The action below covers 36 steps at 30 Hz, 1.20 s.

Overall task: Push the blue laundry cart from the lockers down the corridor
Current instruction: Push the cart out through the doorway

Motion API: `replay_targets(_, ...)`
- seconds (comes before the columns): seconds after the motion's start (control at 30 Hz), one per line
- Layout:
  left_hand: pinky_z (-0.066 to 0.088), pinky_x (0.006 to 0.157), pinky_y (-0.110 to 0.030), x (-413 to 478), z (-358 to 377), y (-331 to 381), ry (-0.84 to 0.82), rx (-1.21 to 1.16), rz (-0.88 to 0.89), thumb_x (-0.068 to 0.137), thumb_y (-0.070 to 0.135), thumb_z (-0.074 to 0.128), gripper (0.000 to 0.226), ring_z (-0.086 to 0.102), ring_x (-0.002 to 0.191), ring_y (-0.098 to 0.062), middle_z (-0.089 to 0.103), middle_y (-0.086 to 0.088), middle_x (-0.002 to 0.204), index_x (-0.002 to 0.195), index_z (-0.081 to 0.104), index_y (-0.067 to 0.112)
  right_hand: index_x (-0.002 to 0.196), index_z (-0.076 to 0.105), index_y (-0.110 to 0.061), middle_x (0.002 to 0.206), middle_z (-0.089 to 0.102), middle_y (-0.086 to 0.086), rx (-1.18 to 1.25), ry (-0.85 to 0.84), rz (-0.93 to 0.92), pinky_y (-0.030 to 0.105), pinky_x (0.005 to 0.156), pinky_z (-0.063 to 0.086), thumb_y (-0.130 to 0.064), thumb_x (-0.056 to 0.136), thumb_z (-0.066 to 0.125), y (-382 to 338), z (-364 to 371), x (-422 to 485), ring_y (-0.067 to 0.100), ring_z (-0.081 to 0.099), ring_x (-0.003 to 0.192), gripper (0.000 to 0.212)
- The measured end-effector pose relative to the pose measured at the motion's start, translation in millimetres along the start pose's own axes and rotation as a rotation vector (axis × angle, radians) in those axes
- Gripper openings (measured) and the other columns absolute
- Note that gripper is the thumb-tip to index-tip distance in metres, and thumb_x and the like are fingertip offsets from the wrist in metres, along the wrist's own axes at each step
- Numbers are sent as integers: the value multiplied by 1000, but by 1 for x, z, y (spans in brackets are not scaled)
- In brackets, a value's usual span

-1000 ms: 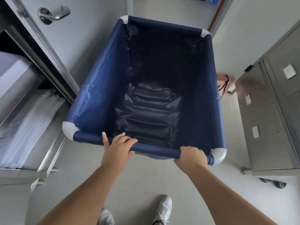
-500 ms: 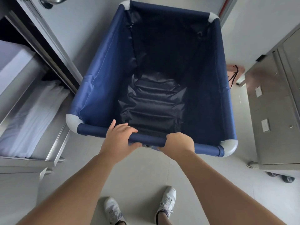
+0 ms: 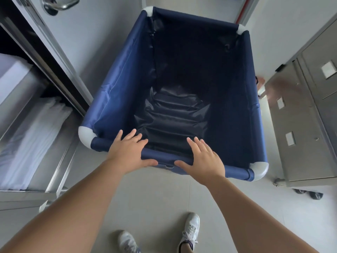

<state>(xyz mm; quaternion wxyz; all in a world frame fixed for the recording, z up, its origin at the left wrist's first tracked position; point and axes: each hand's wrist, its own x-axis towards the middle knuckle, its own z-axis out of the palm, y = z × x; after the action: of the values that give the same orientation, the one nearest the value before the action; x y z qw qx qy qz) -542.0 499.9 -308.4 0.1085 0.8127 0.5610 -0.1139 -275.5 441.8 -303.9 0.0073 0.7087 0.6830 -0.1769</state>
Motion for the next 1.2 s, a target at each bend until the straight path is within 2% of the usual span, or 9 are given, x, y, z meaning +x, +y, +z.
replay_targets(0.1, -12, 120, -57, 11, 0, -3, 92, 88, 65, 59, 103, 5, 123, -2, 153, -16, 24, 3, 164, 150, 37, 26, 156, 12, -35, 167, 13, 2, -65, 149, 71, 46, 121, 21, -92, 74, 8, -6, 5, 4, 20, 8, 152, 100)
replay_targets(0.17, -8, 120, -58, 18, 3, -5, 137, 85, 78, 58, 104, 6, 125, 1, 154, -17, 19, 1, 166, 152, 32, 25, 155, 14, -36, 166, 15, 4, -95, 193, 79, 48, 120, 21, -91, 74, 4, -9, 8, 8, 22, 10, 152, 98)
replay_targets(0.27, 20, 120, -48, 30, 2, -9, 119, -10, 40, 52, 106, 8, 133, 23, 150, -15, 23, 2, 164, 156, 18, 23, 153, 25, -38, 164, 23, 3, -122, 177, 43, 48, 118, 25, -89, 77, 11, -8, 5, 18, 23, 16, 151, 92)
replay_targets(0.33, 35, 111, -42, 38, -1, -9, 143, -36, 30, 49, 105, 11, 133, 43, 139, -15, 38, 4, 158, 152, 26, 23, 151, 30, -37, 163, 28, 2, -134, 165, 22, 46, 117, 26, -88, 79, 16, -6, 3, 25, 22, 19, 150, 89)
replay_targets(0.53, 27, 119, -45, 67, -7, -10, 212, -30, 52, 58, 101, 20, 124, 20, 151, -16, 20, 0, 165, 154, 26, 22, 149, 36, -36, 160, 34, 1, -144, 168, 30, 43, 115, 28, -87, 79, 22, 4, -7, 56, 21, 24, 148, 89)
replay_targets(0.77, 27, 119, -45, 121, -28, -9, 247, -60, 60, 65, 100, 11, 112, 14, 152, -15, 27, 0, 163, 145, 47, 29, 148, 37, -37, 160, 34, -6, -122, 135, 41, 39, 107, 39, -89, 77, 18, 22, -22, 111, 16, 25, 147, 90)
replay_targets(0.87, 32, 117, -47, 147, -37, -8, 249, -82, 27, 69, 97, 11, 107, 20, 151, -17, 31, 0, 161, 143, 49, 30, 148, 37, -37, 159, 34, -8, -96, 146, 41, 37, 100, 46, -90, 77, 21, 30, -29, 139, 13, 26, 147, 90)
replay_targets(1.0, 38, 111, -43, 179, -48, -6, 242, -83, 8, 70, 93, 22, 99, 40, 142, -17, 48, 1, 152, 132, 62, 27, 149, 34, -39, 161, 30, -11, -90, 138, 27, 34, 87, 51, -92, 75, 18, 38, -39, 173, 10, 23, 148, 93)
replay_targets(1.2, 41, 110, -45, 224, -62, -8, 264, -61, 45, 75, 87, 25, 95, 45, 139, -21, 53, -5, 147, 128, 66, 20, 152, 27, -37, 160, 30, -14, -78, 155, 29, 34, 90, 51, -93, 73, 19, 49, -54, 220, 10, 23, 148, 97)
